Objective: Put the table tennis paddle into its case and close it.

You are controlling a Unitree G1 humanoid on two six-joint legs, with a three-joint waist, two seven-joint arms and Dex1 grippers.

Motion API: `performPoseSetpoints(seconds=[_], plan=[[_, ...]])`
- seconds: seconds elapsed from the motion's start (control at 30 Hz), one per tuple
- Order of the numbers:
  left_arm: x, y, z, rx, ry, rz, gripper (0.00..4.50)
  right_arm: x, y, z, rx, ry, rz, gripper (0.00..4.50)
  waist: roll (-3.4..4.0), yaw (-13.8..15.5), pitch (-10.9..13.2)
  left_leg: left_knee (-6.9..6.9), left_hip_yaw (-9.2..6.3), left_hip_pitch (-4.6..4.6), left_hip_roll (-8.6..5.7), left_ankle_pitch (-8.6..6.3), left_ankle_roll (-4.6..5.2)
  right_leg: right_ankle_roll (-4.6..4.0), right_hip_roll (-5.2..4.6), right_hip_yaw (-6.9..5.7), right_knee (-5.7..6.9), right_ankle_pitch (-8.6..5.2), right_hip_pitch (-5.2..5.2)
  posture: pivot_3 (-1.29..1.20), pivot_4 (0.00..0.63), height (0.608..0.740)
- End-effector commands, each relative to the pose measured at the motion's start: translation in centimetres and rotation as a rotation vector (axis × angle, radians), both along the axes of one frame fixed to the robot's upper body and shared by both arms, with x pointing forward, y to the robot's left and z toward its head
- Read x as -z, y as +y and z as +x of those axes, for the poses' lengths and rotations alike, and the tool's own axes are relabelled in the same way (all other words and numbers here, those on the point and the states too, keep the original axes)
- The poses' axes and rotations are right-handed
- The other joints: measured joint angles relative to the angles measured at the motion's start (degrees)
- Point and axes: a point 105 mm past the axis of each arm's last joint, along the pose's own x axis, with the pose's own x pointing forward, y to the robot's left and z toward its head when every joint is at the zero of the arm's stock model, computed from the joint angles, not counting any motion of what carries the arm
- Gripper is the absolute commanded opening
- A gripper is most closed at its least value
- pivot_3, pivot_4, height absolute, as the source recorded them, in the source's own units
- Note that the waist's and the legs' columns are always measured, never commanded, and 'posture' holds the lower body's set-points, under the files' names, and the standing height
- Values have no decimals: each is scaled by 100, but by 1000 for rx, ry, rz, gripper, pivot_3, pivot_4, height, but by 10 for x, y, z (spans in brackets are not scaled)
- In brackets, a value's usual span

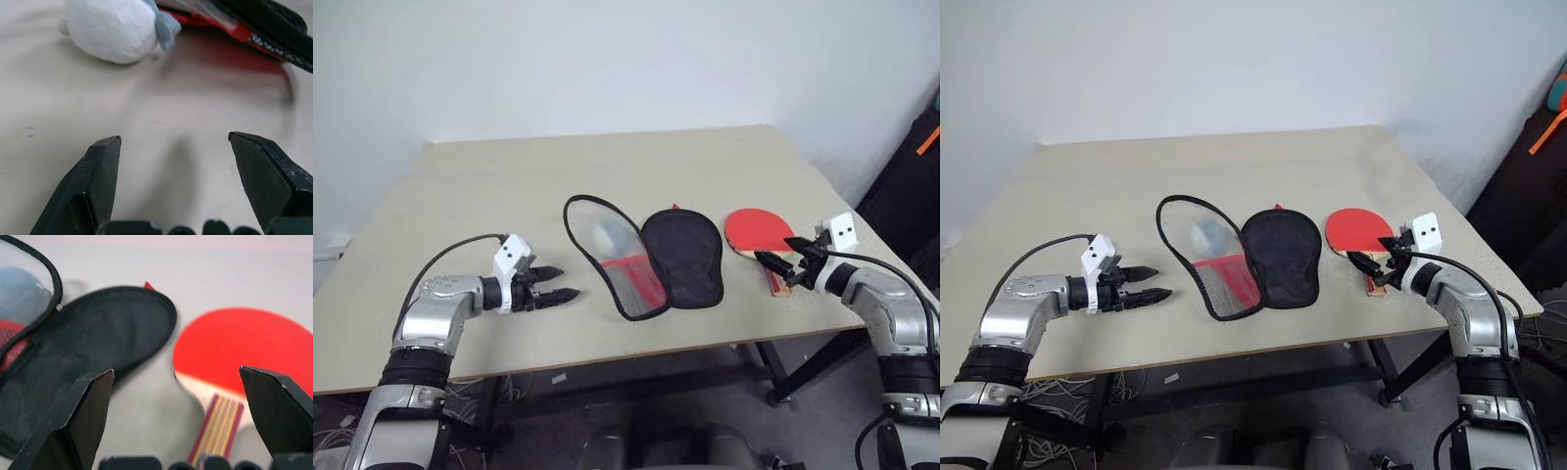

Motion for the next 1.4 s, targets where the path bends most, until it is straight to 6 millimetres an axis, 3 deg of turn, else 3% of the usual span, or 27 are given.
performPoseSetpoints(seconds=[0.03,0.33,0.57,0.7,0.9,1.1,1.4], plan=[[-8,-14,7,56,-40,1,3727,-21,-8,-3,17,-71,-20,4468,0,1,0,0,0,0,0,0,0,0,0,0,1,0,-1,0,0,740],[-7,-29,12,90,-41,-33,3727,-21,-16,-20,39,-49,-25,4468,-5,-1,2,2,-2,1,1,0,1,0,0,-2,0,0,3,0,0,740],[-10,-29,3,118,-36,-28,3727,-18,-27,-16,99,-35,-33,4468,-8,-7,5,6,-2,2,1,0,1,0,0,-2,1,0,4,0,0,740],[-15,-20,-7,128,-21,-7,3727,-7,-34,-5,160,13,-35,4468,-13,-17,7,5,-2,2,2,0,1,0,1,-2,0,0,4,0,0,740],[-27,-19,-21,182,-19,19,3727,12,-33,25,236,76,-66,4468,-13,-22,11,3,1,3,5,0,1,0,0,-2,0,0,-6,0,0,740],[-18,-28,-16,190,-18,14,3727,26,-27,43,258,154,-67,4468,-11,-7,12,0,3,-1,2,0,0,-1,2,-3,1,-1,-6,0,0,740],[2,-38,-14,178,18,-13,3727,42,-27,48,276,255,-103,4468,-13,-19,10,12,11,4,4,2,0,-1,10,4,9,1,9,0,0,740]])
